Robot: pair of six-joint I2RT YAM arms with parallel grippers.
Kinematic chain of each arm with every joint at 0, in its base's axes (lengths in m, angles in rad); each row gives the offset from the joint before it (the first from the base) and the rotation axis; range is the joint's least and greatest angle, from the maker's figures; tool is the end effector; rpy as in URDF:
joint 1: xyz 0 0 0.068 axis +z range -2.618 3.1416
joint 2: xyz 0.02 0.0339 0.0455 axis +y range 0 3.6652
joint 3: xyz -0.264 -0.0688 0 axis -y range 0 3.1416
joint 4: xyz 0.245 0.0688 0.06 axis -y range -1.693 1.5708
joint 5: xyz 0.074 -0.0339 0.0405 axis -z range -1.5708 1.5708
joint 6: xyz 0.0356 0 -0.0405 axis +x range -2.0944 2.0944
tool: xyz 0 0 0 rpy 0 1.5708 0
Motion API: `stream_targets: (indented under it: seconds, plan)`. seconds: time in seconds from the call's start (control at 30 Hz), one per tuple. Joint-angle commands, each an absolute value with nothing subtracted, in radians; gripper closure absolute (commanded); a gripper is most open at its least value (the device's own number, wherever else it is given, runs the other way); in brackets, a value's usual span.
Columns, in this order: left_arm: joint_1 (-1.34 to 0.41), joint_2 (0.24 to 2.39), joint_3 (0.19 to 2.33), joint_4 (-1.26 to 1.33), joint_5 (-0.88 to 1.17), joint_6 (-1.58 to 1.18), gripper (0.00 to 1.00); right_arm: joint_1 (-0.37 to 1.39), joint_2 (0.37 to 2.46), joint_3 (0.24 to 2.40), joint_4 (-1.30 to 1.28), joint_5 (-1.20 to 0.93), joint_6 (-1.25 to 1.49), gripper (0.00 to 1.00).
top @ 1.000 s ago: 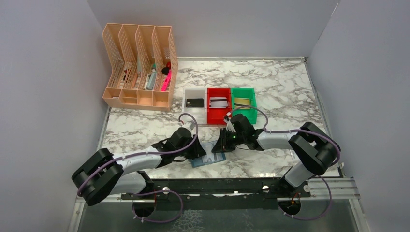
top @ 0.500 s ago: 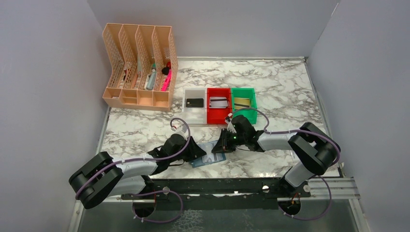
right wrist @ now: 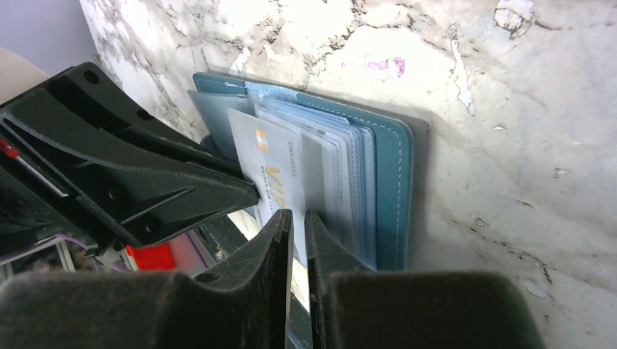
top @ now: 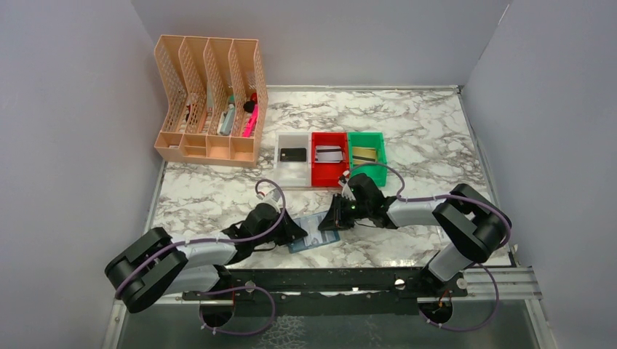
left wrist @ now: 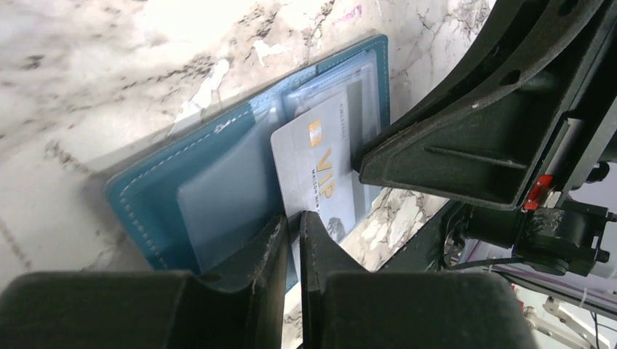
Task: Take the credit cards out of the card holder
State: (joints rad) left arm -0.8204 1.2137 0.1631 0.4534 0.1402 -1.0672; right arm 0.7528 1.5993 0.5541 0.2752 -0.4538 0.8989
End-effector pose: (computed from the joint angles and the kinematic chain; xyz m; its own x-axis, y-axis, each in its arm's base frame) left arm 0.1272 -0.1438 0.1166 -0.8884 -0.3189 -0.3302 0.0517 0.6453 -0.7622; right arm 0.1925 0.2018 0.1218 -0.9769 0.0487 -0.2080 -0.1279 0.6468 0.7518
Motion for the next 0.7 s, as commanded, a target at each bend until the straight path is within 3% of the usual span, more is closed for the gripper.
stream_targets:
  seconds: [0.0,0.23,0.5,0.67]
  plan:
    - [-0.828,1.136,0.116,0.299,0.095,-1.065,0.87,0.758,1.645,0.526,0.138,-0.344,0.873,0.82]
    - [-0.818,1.011,0.159,0.091,0.012,-1.001,0.87,0.758,1.626,0.534,0.111,-0.313,0.873,0.83]
    - [-0.814,0.987,0.172,0.105,0.037,-0.984,0.87,0.758,1.546,0.564,0.123,-0.384,0.814,0.81]
    - [-0.814,0.986,0.194,0.097,0.04,-0.973,0.87,0.758,1.489,0.611,0.139,-0.464,0.762,0.74]
